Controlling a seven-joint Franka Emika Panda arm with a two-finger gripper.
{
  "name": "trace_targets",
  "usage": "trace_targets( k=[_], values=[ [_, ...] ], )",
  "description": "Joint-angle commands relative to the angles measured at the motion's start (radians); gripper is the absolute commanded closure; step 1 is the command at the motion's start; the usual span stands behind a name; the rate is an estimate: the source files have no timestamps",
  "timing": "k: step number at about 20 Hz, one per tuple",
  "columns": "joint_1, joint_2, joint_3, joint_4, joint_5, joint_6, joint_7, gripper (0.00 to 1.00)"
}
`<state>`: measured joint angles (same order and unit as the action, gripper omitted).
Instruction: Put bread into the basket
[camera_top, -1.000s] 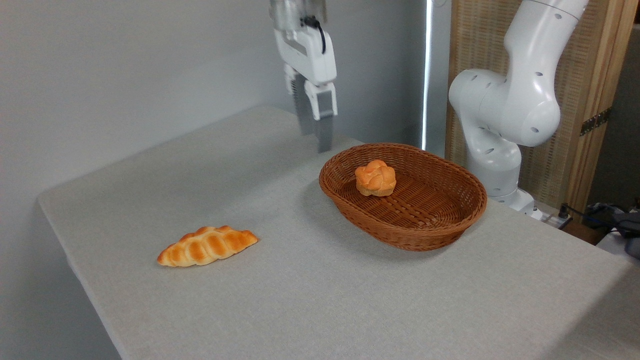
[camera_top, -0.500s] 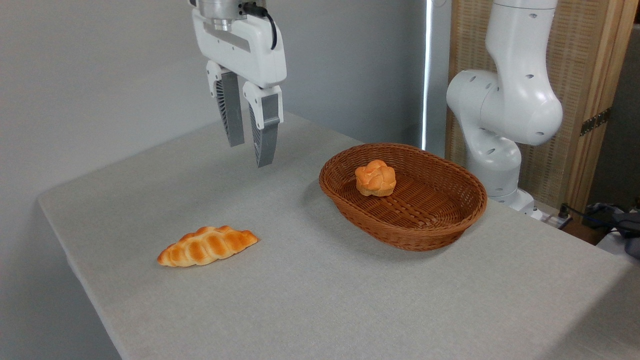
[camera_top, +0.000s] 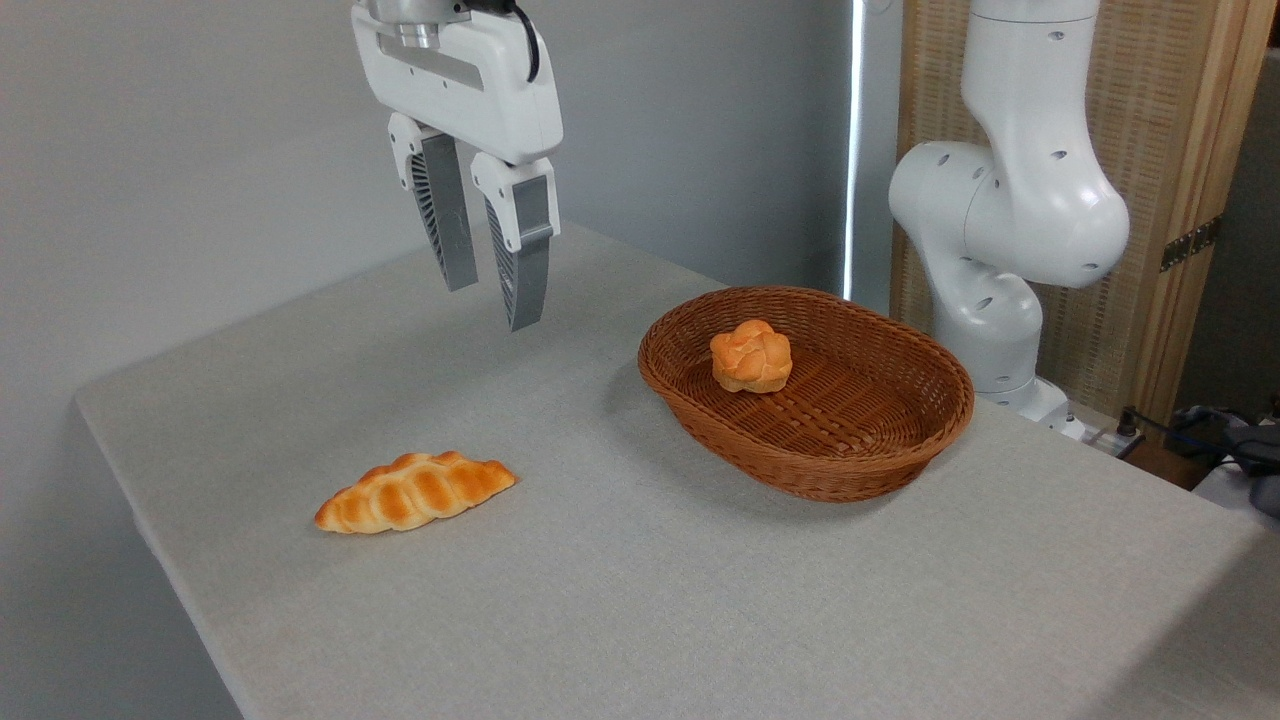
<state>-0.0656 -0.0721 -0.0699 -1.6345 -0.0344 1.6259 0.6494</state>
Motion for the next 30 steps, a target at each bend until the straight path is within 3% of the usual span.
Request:
trace_targets(
  k=[1,11,14,16,22,30],
  values=[
    [0.013,0.02,-0.021,0.031,-0.002,-0.029,-0.016,0.0],
    [0.013,0.025,-0.027,0.027,0.007,-0.053,-0.011,0.0],
    [-0.002,0.032,-0.025,0.03,0.056,-0.073,-0.014,0.0],
    [-0.038,0.034,-0.007,0.03,0.064,-0.075,-0.016,0.0],
    [-0.075,0.032,0.057,0.03,0.064,-0.072,-0.013,0.0],
    [-0.08,0.032,0.076,0.03,0.06,-0.043,-0.011,0.0]
  ],
)
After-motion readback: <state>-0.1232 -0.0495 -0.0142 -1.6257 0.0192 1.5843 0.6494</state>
